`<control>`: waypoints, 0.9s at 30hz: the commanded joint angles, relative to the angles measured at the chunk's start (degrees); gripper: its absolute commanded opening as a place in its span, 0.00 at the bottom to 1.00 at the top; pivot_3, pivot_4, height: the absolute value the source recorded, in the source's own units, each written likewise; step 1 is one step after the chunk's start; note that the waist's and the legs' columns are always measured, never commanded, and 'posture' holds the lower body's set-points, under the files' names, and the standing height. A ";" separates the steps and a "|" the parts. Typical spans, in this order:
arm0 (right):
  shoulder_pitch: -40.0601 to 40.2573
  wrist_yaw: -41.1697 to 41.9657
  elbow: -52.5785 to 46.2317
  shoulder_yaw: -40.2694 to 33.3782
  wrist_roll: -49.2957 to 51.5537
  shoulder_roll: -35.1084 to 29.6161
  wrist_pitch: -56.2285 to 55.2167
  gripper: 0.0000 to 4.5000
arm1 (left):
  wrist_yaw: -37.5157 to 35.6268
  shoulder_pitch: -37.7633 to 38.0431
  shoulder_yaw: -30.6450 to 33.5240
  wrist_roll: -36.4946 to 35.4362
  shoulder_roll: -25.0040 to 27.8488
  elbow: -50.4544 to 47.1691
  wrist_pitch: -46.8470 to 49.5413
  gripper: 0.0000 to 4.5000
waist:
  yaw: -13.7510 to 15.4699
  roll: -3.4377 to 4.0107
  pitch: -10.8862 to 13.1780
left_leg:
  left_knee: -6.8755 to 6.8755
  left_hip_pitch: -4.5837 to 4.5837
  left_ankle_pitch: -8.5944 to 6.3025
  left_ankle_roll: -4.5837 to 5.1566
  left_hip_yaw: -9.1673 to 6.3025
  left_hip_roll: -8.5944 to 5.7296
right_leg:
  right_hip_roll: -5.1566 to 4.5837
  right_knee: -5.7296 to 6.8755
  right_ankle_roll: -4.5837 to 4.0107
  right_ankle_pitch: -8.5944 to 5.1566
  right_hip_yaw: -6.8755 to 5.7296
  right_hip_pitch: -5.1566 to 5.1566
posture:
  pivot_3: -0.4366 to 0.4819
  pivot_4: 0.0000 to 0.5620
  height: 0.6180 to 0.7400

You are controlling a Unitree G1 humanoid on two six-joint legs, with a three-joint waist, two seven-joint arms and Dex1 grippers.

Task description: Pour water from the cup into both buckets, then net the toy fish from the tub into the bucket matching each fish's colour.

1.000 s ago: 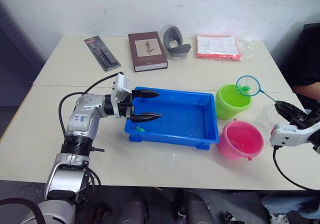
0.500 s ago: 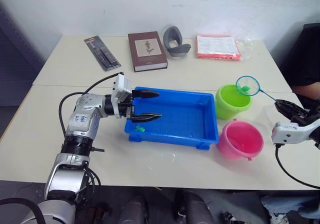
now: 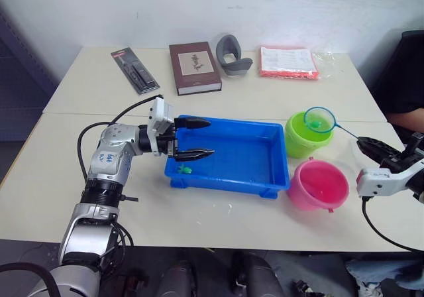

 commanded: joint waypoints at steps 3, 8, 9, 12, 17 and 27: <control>0.03 -1.68 -0.20 -1.06 -0.38 -2.11 -1.78 0.00 | 0.23 0.09 0.47 -0.29 -0.34 -0.59 -0.78 0.99 | -0.03 0.00 0.00 | 0.00 0.00 0.00 0.00 0.00 0.00 | 0.00 0.00 0.00 0.00 0.00 0.00 | 0.48 0.27 1.00; -0.20 -2.71 1.56 -2.52 -0.74 -2.53 -1.15 0.00 | 0.54 -0.27 0.67 -0.17 -0.36 0.09 -1.20 0.99 | 0.00 0.00 0.00 | 0.00 0.00 0.00 0.00 0.01 0.00 | 0.00 0.00 0.00 0.00 0.01 0.00 | 0.48 0.27 1.00; -0.01 -2.06 -0.12 -1.57 -0.24 -2.28 -2.24 0.00 | 0.42 -0.22 0.60 -0.21 -0.35 0.10 -1.17 0.99 | 0.03 0.00 0.00 | 0.00 0.00 0.00 0.00 0.01 0.00 | 0.00 0.00 0.00 0.00 0.01 0.00 | 0.48 0.27 1.00; 0.86 -0.45 -3.62 0.62 0.83 -1.80 -4.91 0.00 | 0.09 -0.04 0.29 -0.20 -0.36 -0.03 -1.16 0.99 | -0.06 0.00 0.00 | -0.01 0.01 0.00 -0.01 0.00 0.01 | 0.02 0.00 0.00 0.00 0.01 -0.01 | 0.48 0.27 1.00; 1.82 -3.21 0.11 -2.42 -0.68 -1.45 -1.89 0.00 | 0.40 0.06 0.47 -0.16 -0.77 0.21 -1.43 0.99 | 0.21 0.00 0.00 | 0.00 -0.02 0.02 -0.01 0.02 -0.03 | -0.03 -0.01 0.01 0.00 0.00 0.00 | 0.48 0.27 1.00; 1.17 -3.83 0.08 -1.62 -0.49 -2.06 -0.91 0.00 | 0.33 -0.06 0.51 -0.10 -1.00 0.82 -1.91 0.99 | -0.06 0.01 0.00 | -0.04 0.01 0.02 -0.02 0.02 0.01 | 0.02 -0.01 0.00 0.00 0.01 0.00 | 0.48 0.27 1.00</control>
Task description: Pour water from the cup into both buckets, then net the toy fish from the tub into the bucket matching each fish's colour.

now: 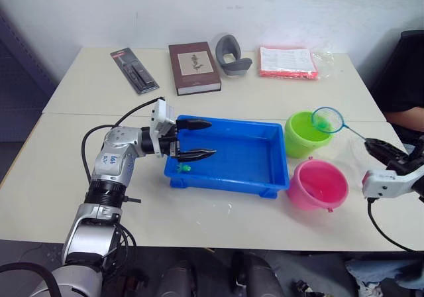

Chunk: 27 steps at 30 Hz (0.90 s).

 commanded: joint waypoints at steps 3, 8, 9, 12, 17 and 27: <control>-1.03 -1.57 -0.72 -1.37 -0.14 -1.37 -0.01 0.00 | 0.04 -0.08 0.61 -0.17 0.23 -1.22 -0.74 0.99 | -0.03 0.00 0.00 | 0.00 0.00 0.00 0.00 0.01 0.00 | 0.00 0.00 0.00 0.00 0.00 0.00 | 0.48 0.27 1.00; -1.45 -3.29 -0.02 -1.72 -1.06 -1.78 -1.22 0.00 | 0.37 0.03 0.68 -0.15 0.10 -1.43 -0.86 0.99 | 0.00 0.00 0.00 | 0.00 0.00 0.00 0.00 0.00 -0.01 | -0.01 0.00 0.00 0.00 0.00 0.00 | 0.48 0.27 1.00; -1.77 -3.25 -0.12 -0.90 -1.67 -2.31 -2.13 0.00 | 0.49 0.00 0.78 -0.20 0.08 -1.34 -0.87 0.99 | 0.00 0.00 0.00 | 0.00 -0.01 0.00 0.00 0.01 -0.02 | -0.02 0.00 0.00 0.00 0.01 0.00 | 0.48 0.27 1.00; -1.79 -3.27 -0.28 0.70 -1.61 -2.54 -4.23 0.00 | 0.24 0.22 0.41 -0.11 0.06 -1.56 -0.83 0.99 | -0.09 0.00 0.00 | 0.00 0.01 0.00 0.00 0.01 -0.01 | -0.01 0.00 0.00 0.00 0.02 0.00 | 0.48 0.27 1.00; -1.74 -4.73 -0.81 0.81 -3.38 -3.67 -5.17 0.00 | 1.43 0.28 0.93 0.19 -0.24 -1.11 -2.43 0.99 | -0.09 0.00 0.00 | 0.00 -0.01 0.00 0.00 0.02 -0.02 | -0.04 0.00 0.00 0.00 0.02 0.00 | 0.48 0.27 1.00; -2.52 -6.97 1.56 0.72 -5.18 -5.42 -4.01 0.00 | 3.07 0.63 0.86 0.76 -1.47 -0.35 -5.94 0.99 | -0.32 0.00 0.00 | -0.02 0.00 0.01 -0.02 0.01 0.01 | -0.02 -0.01 0.00 0.00 0.01 0.00 | 0.48 0.27 1.00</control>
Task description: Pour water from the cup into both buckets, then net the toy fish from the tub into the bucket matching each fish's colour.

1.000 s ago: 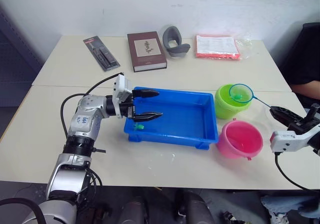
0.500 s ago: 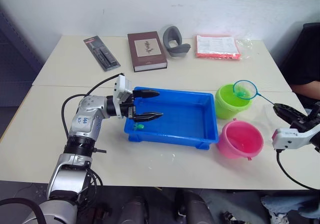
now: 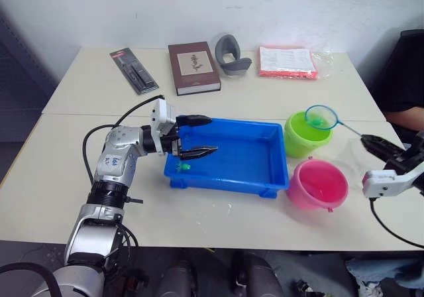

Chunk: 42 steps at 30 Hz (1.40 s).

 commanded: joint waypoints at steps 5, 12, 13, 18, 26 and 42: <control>0.19 -0.38 -3.55 -1.78 0.68 -0.91 0.42 0.00 | 0.61 0.54 0.44 -0.07 -1.00 -0.40 -1.95 0.99 | -0.04 0.05 0.00 | -0.02 0.00 0.00 0.00 0.00 -0.01 | 0.00 0.00 0.00 0.00 0.01 0.00 | 0.48 0.27 1.00; -0.83 -0.92 -2.28 -1.78 0.59 -0.46 0.78 0.00 | 1.00 0.14 0.64 0.08 -1.59 0.23 -2.47 0.99 | -0.07 0.09 0.01 | -0.02 0.01 0.00 -0.01 0.00 0.02 | 0.03 -0.01 0.00 0.00 0.00 0.00 | 0.48 0.27 1.00; -0.79 -0.80 -1.66 -0.52 0.02 0.13 1.25 0.00 | 1.11 0.10 0.69 0.04 -1.69 0.32 -2.53 0.99 | -0.04 0.09 0.01 | -0.02 0.01 0.00 -0.01 0.00 0.01 | 0.02 -0.02 0.00 0.00 0.00 0.00 | 0.48 0.27 1.00; 0.36 -2.08 -3.54 -3.34 0.51 0.82 2.02 0.00 | 1.45 0.64 0.79 -0.10 -1.75 -0.14 -2.85 0.99 | 0.20 0.34 0.05 | -0.01 -0.02 0.01 0.00 0.03 -0.05 | -0.02 -0.01 0.01 0.00 0.02 -0.03 | 0.48 0.27 1.00; -1.94 -1.81 -1.58 0.89 0.11 3.83 3.26 0.00 | 1.76 0.59 0.88 -0.13 -1.57 -0.09 -2.84 0.99 | -0.71 0.39 0.04 | -0.04 0.02 0.01 0.00 0.11 0.01 | 0.04 0.02 0.03 0.02 0.12 -0.06 | 0.48 0.27 1.00; -3.21 -1.97 0.24 4.57 1.44 1.69 -1.07 0.00 | 2.27 0.69 1.20 -0.11 -1.35 -0.70 -2.98 0.99 | -0.77 0.56 0.04 | -0.06 0.03 0.03 0.02 0.20 -0.08 | -0.04 0.05 0.04 0.02 0.21 -0.10 | 0.48 0.27 1.00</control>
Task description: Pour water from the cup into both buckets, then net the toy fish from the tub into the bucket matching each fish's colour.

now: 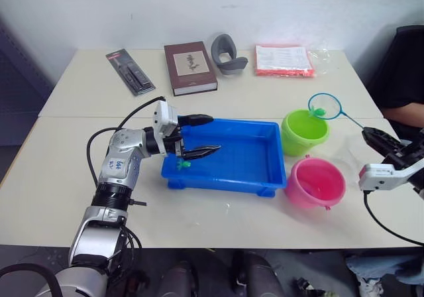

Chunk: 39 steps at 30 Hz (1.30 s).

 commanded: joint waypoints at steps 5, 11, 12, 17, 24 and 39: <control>-2.52 -0.96 3.68 2.80 -0.24 -3.67 -3.73 0.00 | 0.29 -0.10 0.74 -0.07 -0.07 -0.87 -1.10 0.99 | -0.01 -0.03 0.01 | 0.00 0.00 0.00 0.00 0.00 0.03 | 0.03 -0.01 0.00 0.00 -0.02 0.00 | 0.48 0.27 1.00; -3.99 -3.12 7.88 3.38 -1.68 -4.82 -1.85 0.00 | 0.92 0.20 0.88 -0.11 -0.64 -1.17 -1.38 0.99 | 0.02 -0.03 0.01 | 0.00 0.00 0.00 0.00 0.00 0.04 | 0.03 0.01 0.00 0.00 -0.01 -0.01 | 0.48 0.27 1.00; -3.81 -2.77 6.60 4.78 -1.99 -5.09 -3.89 0.00 | 0.85 0.30 0.75 -0.10 -0.72 -1.24 -1.34 0.99 | 0.00 -0.03 0.01 | 0.00 0.00 0.00 0.00 0.01 0.04 | 0.03 0.00 0.00 0.00 -0.02 0.00 | 0.48 0.27 1.00; -4.62 -0.04 4.59 0.35 6.89 -4.46 -3.94 0.00 | 0.92 0.81 1.11 -0.32 -0.29 -1.80 -1.38 0.99 | -0.09 -0.02 0.01 | -0.01 0.01 0.00 -0.01 0.01 0.06 | 0.06 0.01 0.00 0.00 0.00 -0.01 | 0.48 0.27 1.00; 0.77 29.52 -19.10 4.88 58.29 -1.56 11.62 0.00 | -2.08 3.94 3.60 -2.30 6.14 -5.12 1.15 0.99 | -0.23 -0.11 0.05 | 0.00 0.05 0.00 -0.01 -0.07 0.17 | 0.14 0.00 -0.01 0.00 -0.03 0.02 | 0.48 0.27 1.00; -26.75 41.23 -34.03 31.76 68.27 11.09 71.05 0.00 | -4.74 11.05 8.85 -1.13 20.84 -3.90 2.12 0.99 | 1.04 -0.28 0.00 | 0.29 -0.30 -0.12 0.20 -0.40 -0.01 | -0.31 0.02 -0.13 0.04 -0.57 -0.08 | 0.48 0.27 1.00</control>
